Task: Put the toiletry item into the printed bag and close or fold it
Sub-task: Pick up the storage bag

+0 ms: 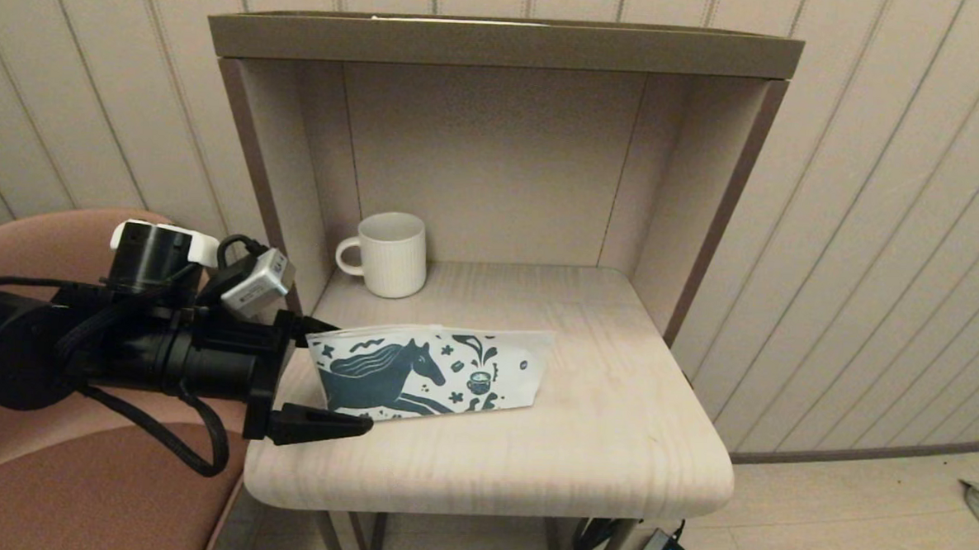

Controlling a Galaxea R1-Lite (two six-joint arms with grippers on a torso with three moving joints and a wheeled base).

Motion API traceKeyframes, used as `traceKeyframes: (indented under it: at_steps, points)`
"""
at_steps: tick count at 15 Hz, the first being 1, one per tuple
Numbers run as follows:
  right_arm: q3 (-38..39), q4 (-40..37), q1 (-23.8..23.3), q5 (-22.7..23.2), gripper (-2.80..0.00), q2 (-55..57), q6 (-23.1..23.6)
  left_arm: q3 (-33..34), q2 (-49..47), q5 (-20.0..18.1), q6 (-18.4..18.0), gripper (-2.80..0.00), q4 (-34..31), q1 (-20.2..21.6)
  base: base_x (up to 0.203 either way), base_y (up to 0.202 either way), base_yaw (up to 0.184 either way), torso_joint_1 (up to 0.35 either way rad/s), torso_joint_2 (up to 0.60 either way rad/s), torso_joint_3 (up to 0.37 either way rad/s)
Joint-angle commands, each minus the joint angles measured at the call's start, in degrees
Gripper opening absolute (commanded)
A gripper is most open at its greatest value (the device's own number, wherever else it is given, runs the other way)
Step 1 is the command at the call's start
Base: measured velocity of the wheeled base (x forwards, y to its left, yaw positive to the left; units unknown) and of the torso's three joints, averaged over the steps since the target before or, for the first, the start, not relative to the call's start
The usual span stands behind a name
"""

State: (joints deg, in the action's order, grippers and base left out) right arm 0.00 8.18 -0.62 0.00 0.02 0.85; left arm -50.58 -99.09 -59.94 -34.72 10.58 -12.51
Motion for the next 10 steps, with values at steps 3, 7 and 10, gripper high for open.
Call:
traceKeyframes:
  at_steps: [3, 7, 10]
  points:
    - [0.00, 0.08, 0.05, 0.04, -2.80, 0.03, 0.03, -0.48, -1.37, -0.35, -0.17, 0.00, 0.14, 0.03, 0.000, 0.000, 0.000, 0.000, 0.00, 0.000]
    - [0.00, 0.08, 0.01, 0.00, -2.80, 0.00, 0.03, -0.31, -1.28, -0.35, -0.26, -2.80, 0.14, -0.06, 0.000, 0.000, 0.000, 0.000, 0.00, 0.000]
    - [0.00, 0.08, 0.01, 0.00, -2.80, 0.06, 0.03, -0.40, -1.37, -0.35, -0.35, -2.80, 0.14, -0.06, 0.000, 0.000, 0.000, 0.000, 0.00, 0.000]
